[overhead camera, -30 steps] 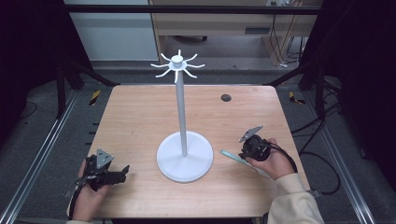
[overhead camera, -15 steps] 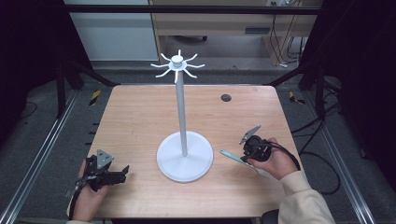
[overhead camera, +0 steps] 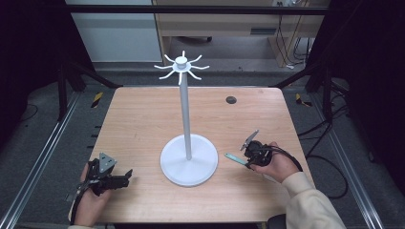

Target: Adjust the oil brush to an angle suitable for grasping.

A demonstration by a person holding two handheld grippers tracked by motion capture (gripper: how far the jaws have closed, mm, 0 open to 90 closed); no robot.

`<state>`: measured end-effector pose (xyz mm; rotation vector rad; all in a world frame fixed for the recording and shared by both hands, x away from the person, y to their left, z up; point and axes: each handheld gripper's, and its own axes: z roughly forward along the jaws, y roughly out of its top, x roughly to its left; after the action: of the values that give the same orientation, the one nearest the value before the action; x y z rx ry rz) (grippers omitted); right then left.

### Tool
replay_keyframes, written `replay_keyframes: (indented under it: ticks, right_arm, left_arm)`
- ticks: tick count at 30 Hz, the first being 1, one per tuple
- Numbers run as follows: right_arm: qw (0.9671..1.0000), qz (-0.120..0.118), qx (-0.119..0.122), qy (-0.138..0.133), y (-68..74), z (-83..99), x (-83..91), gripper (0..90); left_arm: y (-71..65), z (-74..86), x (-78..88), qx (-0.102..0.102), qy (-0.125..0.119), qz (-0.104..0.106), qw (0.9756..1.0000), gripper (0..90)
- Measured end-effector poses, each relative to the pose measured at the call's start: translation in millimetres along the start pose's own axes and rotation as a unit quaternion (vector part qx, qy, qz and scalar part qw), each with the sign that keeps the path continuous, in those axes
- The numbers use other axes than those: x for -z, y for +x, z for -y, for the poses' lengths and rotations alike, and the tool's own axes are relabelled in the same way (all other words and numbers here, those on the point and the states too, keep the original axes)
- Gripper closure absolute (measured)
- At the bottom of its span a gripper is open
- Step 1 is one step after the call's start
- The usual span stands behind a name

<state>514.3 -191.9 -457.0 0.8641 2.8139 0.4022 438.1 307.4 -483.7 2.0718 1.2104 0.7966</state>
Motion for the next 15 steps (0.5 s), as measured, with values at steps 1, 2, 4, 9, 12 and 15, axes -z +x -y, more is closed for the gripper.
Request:
replay_keyframes:
  ticks: [1, 2, 4, 9, 12, 15]
  right_arm:
    - [1.0000, 0.001, 0.004, 0.001, -0.8, 0.4, -1.1, 74.5]
    - [1.0000, 0.002, 0.000, 0.004, -0.3, 0.5, -1.7, 74.5]
    - [0.9999, 0.004, -0.004, 0.009, -0.4, 1.1, -2.3, 74.5]
    - [0.9999, 0.002, -0.004, 0.012, -3.7, 3.4, -3.2, 74.8]
    - [0.9998, 0.001, -0.012, 0.018, -4.8, 4.6, -4.1, 75.3]
    - [0.9996, -0.003, -0.012, 0.024, -5.7, 5.3, -4.8, 75.5]
  left_arm:
    - [0.2, 0.1, -0.1, 0.000, 0.001, 0.000, 1.0000, 2.5]
    - [0.3, 0.2, -0.2, 0.001, 0.001, 0.001, 1.0000, 2.5]
    - [0.0, 0.1, -0.4, 0.000, 0.001, 0.001, 1.0000, 2.5]
    - [-0.7, 0.0, -0.6, -0.002, 0.002, 0.001, 1.0000, 2.5]
    - [-0.3, 0.2, -0.7, -0.002, 0.003, 0.002, 1.0000, 2.5]
    - [-0.7, 0.2, -1.0, -0.001, 0.003, 0.003, 1.0000, 2.5]
